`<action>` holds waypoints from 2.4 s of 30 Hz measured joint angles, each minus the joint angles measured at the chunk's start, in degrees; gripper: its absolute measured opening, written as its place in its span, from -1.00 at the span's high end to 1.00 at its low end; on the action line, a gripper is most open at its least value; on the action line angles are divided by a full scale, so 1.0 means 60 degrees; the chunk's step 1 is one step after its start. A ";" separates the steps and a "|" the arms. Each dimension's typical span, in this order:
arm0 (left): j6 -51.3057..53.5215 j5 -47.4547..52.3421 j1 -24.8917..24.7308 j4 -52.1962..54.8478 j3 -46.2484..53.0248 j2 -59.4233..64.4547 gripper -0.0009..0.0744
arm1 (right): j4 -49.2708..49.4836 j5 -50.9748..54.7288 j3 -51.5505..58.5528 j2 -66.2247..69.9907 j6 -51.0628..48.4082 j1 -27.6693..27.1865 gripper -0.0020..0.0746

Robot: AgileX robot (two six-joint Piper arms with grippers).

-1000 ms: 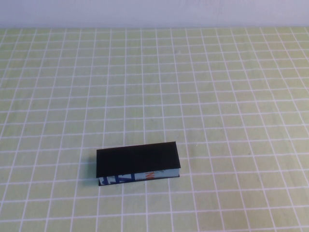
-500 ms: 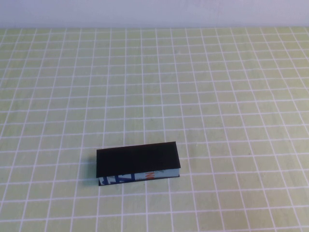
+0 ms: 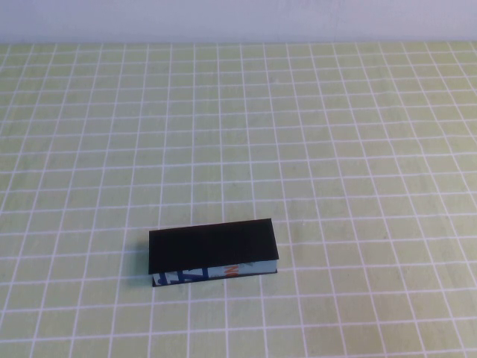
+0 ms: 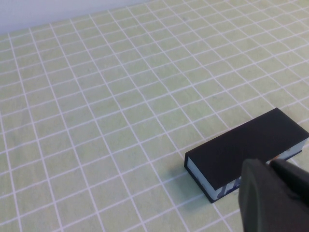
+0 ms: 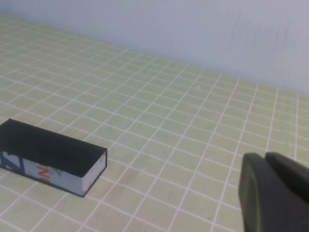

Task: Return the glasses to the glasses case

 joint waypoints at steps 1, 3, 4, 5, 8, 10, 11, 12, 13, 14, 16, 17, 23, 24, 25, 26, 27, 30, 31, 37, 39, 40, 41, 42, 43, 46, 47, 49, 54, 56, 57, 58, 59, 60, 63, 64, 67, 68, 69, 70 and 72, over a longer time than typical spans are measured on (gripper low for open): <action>0.0000 0.0000 0.0000 0.0000 0.0000 0.0000 0.98 | 0.0000 0.0000 0.0000 0.0000 0.0000 0.0000 0.99; 0.0000 0.0000 0.0000 0.0000 0.0000 0.0000 0.98 | 0.0000 0.0000 0.0000 0.0000 0.0000 0.0000 0.99; 0.0000 0.0000 0.0000 0.0000 0.0000 0.0000 0.98 | 0.0000 0.0000 0.0000 0.0000 0.0000 0.0000 0.99; 0.0000 0.0000 0.0000 0.0000 0.0000 0.0000 0.98 | 0.0000 0.0000 0.0000 0.0000 0.0000 0.0000 0.99; 0.0000 0.0000 0.0000 0.0000 0.0000 0.0000 0.98 | 0.0000 0.0000 0.0000 0.0000 0.0000 0.0000 0.99; 0.0000 0.0000 0.0000 0.0000 0.0000 0.0000 0.98 | 0.0000 0.0000 0.0000 0.0000 0.0000 0.0000 0.99; 0.0000 0.0000 0.0000 0.0000 0.0000 0.0000 0.98 | 0.0000 0.0000 0.0000 0.0000 0.0000 0.0000 0.99; 0.0000 0.0000 0.0000 0.0000 0.0000 0.0000 0.98 | 0.0000 0.0000 0.0000 0.0000 0.0000 0.0000 0.99; 0.0000 0.0000 0.0000 0.0000 0.0000 0.0000 0.98 | 0.0000 0.0000 0.0000 0.0000 0.0000 0.0000 0.99; 0.0000 0.0000 0.0000 0.0000 0.0000 0.0000 0.98 | 0.0000 0.0000 0.0000 0.0000 0.0000 0.0000 0.99; 0.0000 0.0000 0.0000 0.0000 0.0000 0.0000 0.98 | 0.0000 0.0000 0.0000 0.0000 0.0000 0.0000 0.99; 0.0000 0.0000 0.0000 0.0000 0.0000 0.0000 0.98 | 0.0000 0.0000 0.0000 0.0000 0.0000 0.0000 0.99; 0.0000 0.0000 0.0000 0.0000 0.0000 0.0000 0.98 | 0.0000 0.0036 0.0000 0.0000 0.0000 0.0000 0.99; 0.0000 0.0000 0.0000 0.0000 0.0000 0.0000 0.98 | 0.0000 0.0036 0.0000 0.0000 0.0000 0.0000 0.99; 0.0000 0.0000 0.0000 0.0000 0.0000 0.0018 0.98 | 0.0000 0.0055 0.0000 0.0000 0.0000 0.0000 0.99; 0.0000 0.0000 0.0000 0.0000 0.0000 0.0038 0.98 | 0.0000 0.0054 0.0000 0.0000 0.0000 0.0000 0.99; 0.0000 0.0000 0.0000 0.0000 0.0000 0.0052 0.98 | 0.0000 0.0054 0.0000 0.0000 0.0000 0.0000 0.99; 0.0000 0.0000 0.0000 0.0000 0.0000 0.0052 0.98 | 0.0000 0.0054 0.0000 0.0000 0.0000 0.0000 0.99; 0.0000 0.0000 0.0000 0.0000 0.0000 0.0052 0.98 | 0.0000 0.0054 0.0000 0.0000 0.0000 0.0000 0.99; 0.0000 0.0000 0.0000 0.0000 0.0000 0.0052 0.98 | 0.0000 0.0057 0.0000 0.0000 0.0000 0.0000 0.99; 0.0000 0.0000 0.0000 -0.0017 0.0000 0.0052 0.98 | 0.0000 0.0057 0.0000 0.0000 0.0000 0.0000 0.99; 0.0000 0.0000 0.0000 -0.0107 0.0000 0.0076 0.98 | 0.0000 0.0057 0.0000 0.0000 0.0000 0.0000 0.99; 0.0000 0.0000 0.0000 -0.0238 0.0000 0.0119 0.98 | 0.0000 0.0057 0.0000 0.0000 0.0000 0.0000 0.99; 0.0000 0.0000 0.0000 -0.0390 0.0000 0.0149 0.98 | 0.0000 0.0057 0.0000 0.0000 0.0000 0.0000 0.99; 0.0000 0.0000 0.0000 -0.0590 0.0000 0.0190 0.98 | 0.0000 0.0057 0.0000 0.0000 0.0000 0.0000 0.99; 0.0000 0.0120 0.0000 -0.0975 0.0000 0.0228 0.98 | 0.0000 0.0057 0.0000 0.0000 0.0000 0.0000 0.99; 0.0000 0.0137 0.0018 -0.1025 0.0000 0.0228 0.98 | 0.0000 0.0057 0.0000 0.0000 0.0000 0.0000 0.99; 0.0059 0.0110 0.0218 -0.1025 0.0000 0.0228 0.98 | 0.0000 0.0073 0.0000 0.0000 0.0000 0.0000 0.99; 0.0373 -0.0119 0.1344 -0.0852 0.0202 0.0329 0.98 | 0.0000 0.0073 0.0000 0.0000 0.0000 0.0000 0.99; 0.0549 -0.0706 0.1888 -0.0790 0.0625 0.0329 0.98 | 0.0000 0.0073 0.0000 0.0000 0.0000 0.0000 0.99; 0.0666 -0.1042 0.2061 -0.0774 0.0855 0.0311 0.98 | 0.0000 0.0073 0.0000 0.0000 0.0000 0.0000 0.99; 0.0794 -0.1534 0.2228 -0.0717 0.1183 0.0251 0.98 | 0.0000 0.0073 0.0000 0.0000 0.0000 0.0000 0.99; 0.0947 -0.2045 0.2352 -0.0706 0.1540 0.0128 0.98 | 0.0000 0.0073 0.0000 0.0000 0.0000 0.0000 0.99; 0.1068 -0.2457 0.2453 -0.0706 0.1896 0.0014 0.98 | 0.0000 0.0073 0.0000 0.0000 0.0000 0.0000 0.99; 0.1269 -0.3890 0.2767 -0.0683 0.2785 -0.0449 0.98 | 0.0000 0.0073 0.0000 0.0000 0.0000 0.0000 0.99; 0.1310 -0.4341 0.2905 -0.0728 0.3048 -0.0568 0.98 | 0.0000 0.0073 0.0000 0.0000 0.0000 0.0000 0.99; 0.1325 -0.5288 0.3256 -0.0859 0.3553 -0.0816 0.98 | 0.0000 0.0073 0.0000 0.0000 0.0000 0.0000 0.99; 0.1348 -0.5454 0.3329 -0.0905 0.3659 -0.0895 0.98 | 0.0000 0.0073 0.0000 0.0000 0.0000 0.0000 0.99; 0.1396 -0.5537 0.3367 -0.0928 0.3714 -0.0963 0.98 | 0.0000 0.0073 0.0000 0.0000 0.0000 0.0000 0.99; 0.1488 -0.5584 0.3394 -0.0977 0.3787 -0.1055 0.98 | 0.0000 0.0073 0.0000 0.0000 0.0000 0.0000 0.99; 0.1642 -0.5684 0.3417 -0.1067 0.3907 -0.1263 0.98 | 0.0000 0.0073 0.0000 0.0000 0.0000 0.0000 0.99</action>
